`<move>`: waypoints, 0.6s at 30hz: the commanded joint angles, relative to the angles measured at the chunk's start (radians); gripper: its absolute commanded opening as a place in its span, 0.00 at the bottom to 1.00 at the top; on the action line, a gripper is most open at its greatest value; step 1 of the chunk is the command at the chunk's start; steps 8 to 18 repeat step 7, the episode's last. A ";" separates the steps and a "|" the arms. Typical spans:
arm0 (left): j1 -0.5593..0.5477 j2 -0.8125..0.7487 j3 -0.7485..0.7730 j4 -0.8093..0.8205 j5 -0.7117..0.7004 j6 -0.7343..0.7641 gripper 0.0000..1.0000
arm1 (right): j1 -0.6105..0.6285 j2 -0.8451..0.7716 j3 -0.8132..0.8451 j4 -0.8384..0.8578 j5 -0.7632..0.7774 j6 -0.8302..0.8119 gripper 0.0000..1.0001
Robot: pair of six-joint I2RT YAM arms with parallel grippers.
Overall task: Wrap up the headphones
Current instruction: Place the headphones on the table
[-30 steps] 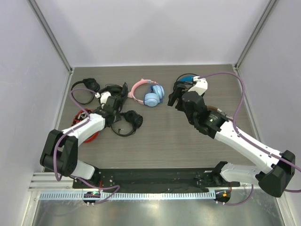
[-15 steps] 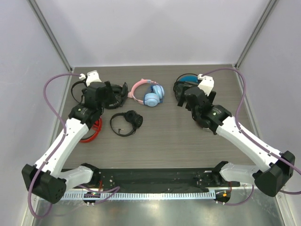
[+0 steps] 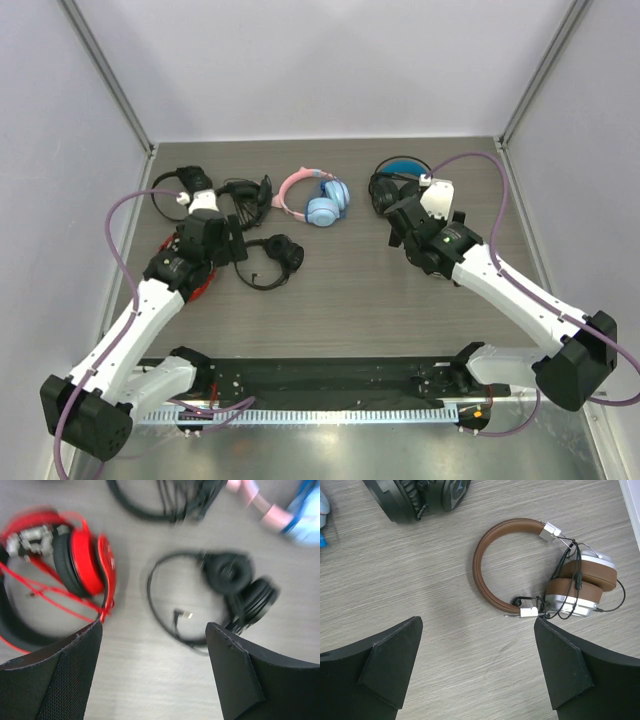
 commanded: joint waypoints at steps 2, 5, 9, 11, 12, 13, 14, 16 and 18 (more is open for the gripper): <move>0.004 -0.024 -0.036 0.016 0.037 -0.019 0.84 | -0.003 -0.037 0.002 -0.016 0.054 0.046 1.00; 0.004 -0.033 -0.033 0.015 0.031 -0.020 0.85 | -0.003 -0.049 -0.004 -0.009 0.059 0.048 1.00; 0.004 -0.031 -0.025 0.013 0.043 -0.022 0.85 | -0.002 -0.052 0.000 -0.011 0.065 0.045 1.00; 0.004 -0.031 -0.025 0.013 0.043 -0.022 0.85 | -0.002 -0.052 0.000 -0.011 0.065 0.045 1.00; 0.004 -0.031 -0.025 0.013 0.043 -0.022 0.85 | -0.002 -0.052 0.000 -0.011 0.065 0.045 1.00; 0.004 -0.031 -0.025 0.013 0.043 -0.022 0.85 | -0.002 -0.052 0.000 -0.011 0.065 0.045 1.00; 0.004 -0.031 -0.025 0.013 0.043 -0.022 0.85 | -0.002 -0.052 0.000 -0.011 0.065 0.045 1.00; 0.004 -0.031 -0.025 0.013 0.043 -0.022 0.85 | -0.002 -0.052 0.000 -0.011 0.065 0.045 1.00; 0.004 -0.031 -0.025 0.013 0.043 -0.022 0.85 | -0.002 -0.052 0.000 -0.011 0.065 0.045 1.00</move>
